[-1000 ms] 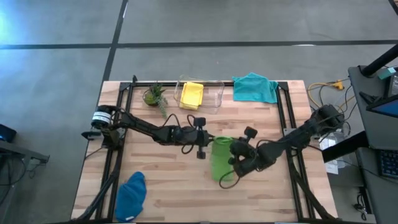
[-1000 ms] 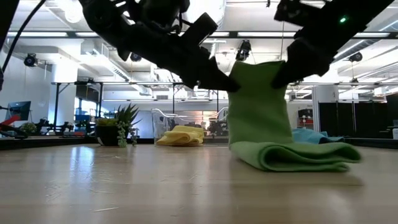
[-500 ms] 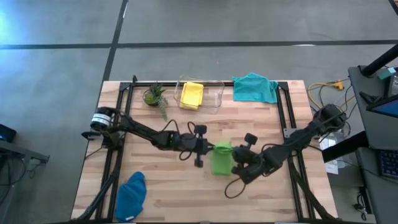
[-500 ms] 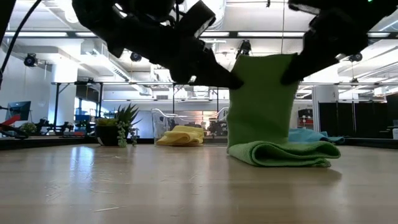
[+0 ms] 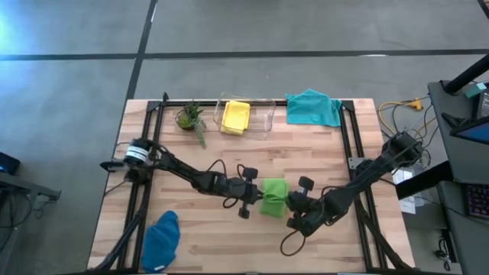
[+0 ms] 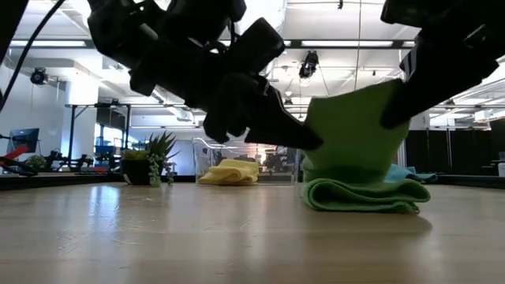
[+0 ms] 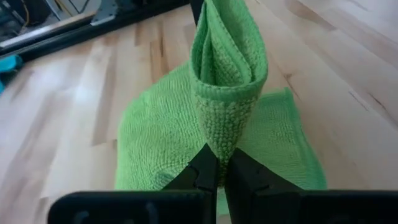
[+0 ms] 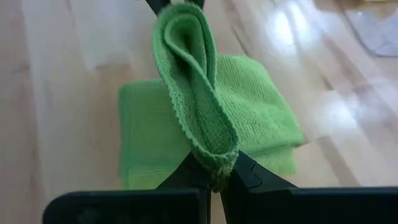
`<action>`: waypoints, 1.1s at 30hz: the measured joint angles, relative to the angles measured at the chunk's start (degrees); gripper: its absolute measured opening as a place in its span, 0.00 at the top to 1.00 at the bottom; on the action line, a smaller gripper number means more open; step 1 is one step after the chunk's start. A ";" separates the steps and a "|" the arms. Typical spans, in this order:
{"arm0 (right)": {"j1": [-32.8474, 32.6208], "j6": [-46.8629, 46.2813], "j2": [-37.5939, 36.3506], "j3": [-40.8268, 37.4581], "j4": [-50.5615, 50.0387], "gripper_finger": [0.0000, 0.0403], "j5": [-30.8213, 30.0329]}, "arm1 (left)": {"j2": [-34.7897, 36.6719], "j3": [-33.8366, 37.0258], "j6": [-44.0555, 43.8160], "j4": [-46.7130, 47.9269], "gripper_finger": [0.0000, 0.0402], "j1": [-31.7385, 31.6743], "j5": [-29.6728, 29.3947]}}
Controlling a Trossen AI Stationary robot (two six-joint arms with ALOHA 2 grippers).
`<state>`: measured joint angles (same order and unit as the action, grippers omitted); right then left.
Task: Fold microfiber towels
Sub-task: Fold the green towel
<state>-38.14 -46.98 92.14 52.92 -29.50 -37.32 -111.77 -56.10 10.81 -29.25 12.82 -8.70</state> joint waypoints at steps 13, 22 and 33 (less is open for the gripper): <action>-0.95 -2.24 4.02 -0.44 6.16 0.98 4.33 | -1.02 0.25 -0.15 -0.14 1.00 0.28 2.78; -0.90 -3.16 4.02 -0.90 6.95 0.97 6.34 | -1.04 0.29 -5.05 -0.28 1.00 0.24 3.14; -0.95 -4.38 3.39 -1.85 8.73 0.79 11.62 | -0.30 1.45 -9.04 1.18 0.80 0.04 2.56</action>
<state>-39.09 -51.36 95.52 51.07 -20.78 -25.70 -112.07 -54.66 1.77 -28.07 12.86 -6.14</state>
